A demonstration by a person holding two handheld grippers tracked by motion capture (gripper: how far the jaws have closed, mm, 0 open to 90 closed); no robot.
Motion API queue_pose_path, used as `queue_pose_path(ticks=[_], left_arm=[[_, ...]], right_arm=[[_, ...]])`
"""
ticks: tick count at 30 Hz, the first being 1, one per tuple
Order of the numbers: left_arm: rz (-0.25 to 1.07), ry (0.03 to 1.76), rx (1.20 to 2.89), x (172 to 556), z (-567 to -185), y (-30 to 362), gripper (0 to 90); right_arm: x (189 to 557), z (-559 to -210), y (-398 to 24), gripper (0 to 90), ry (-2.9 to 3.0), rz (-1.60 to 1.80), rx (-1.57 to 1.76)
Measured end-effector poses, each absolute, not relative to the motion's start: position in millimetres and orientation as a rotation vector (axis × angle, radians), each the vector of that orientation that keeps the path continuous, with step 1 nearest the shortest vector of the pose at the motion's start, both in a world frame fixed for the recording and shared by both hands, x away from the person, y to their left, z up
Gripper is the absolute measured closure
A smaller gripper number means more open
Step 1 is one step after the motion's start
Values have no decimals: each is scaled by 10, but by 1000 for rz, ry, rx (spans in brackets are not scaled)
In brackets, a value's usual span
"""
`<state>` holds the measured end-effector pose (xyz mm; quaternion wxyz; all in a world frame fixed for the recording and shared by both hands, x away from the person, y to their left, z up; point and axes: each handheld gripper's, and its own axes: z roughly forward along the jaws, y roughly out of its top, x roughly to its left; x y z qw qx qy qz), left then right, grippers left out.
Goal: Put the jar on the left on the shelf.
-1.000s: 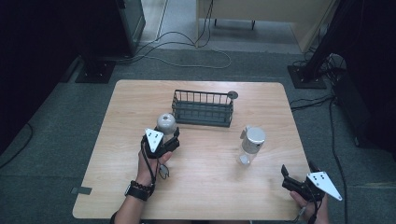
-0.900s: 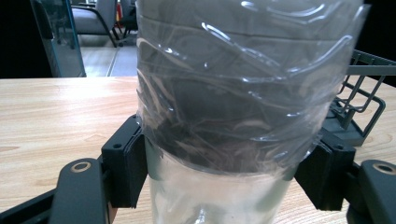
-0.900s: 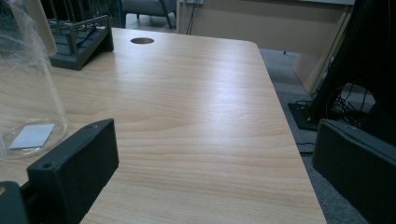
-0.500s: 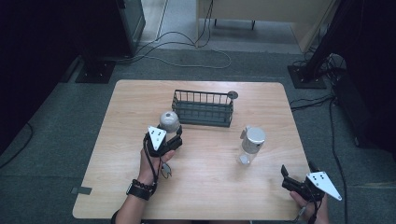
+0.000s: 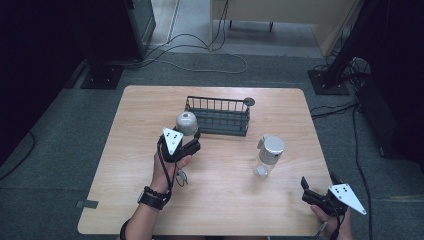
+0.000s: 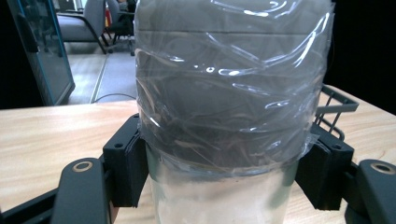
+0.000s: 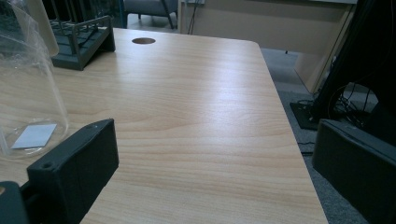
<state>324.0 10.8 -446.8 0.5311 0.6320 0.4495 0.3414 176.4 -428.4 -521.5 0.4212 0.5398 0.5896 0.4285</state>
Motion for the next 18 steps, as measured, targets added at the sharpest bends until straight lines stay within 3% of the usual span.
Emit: queue_pose_path(ticks=[18], left_arm=[[768,1038,1510,3467,-4110,-126,292]], right_arm=[[1760,-5214,-4289,4,1481,1081,1348]])
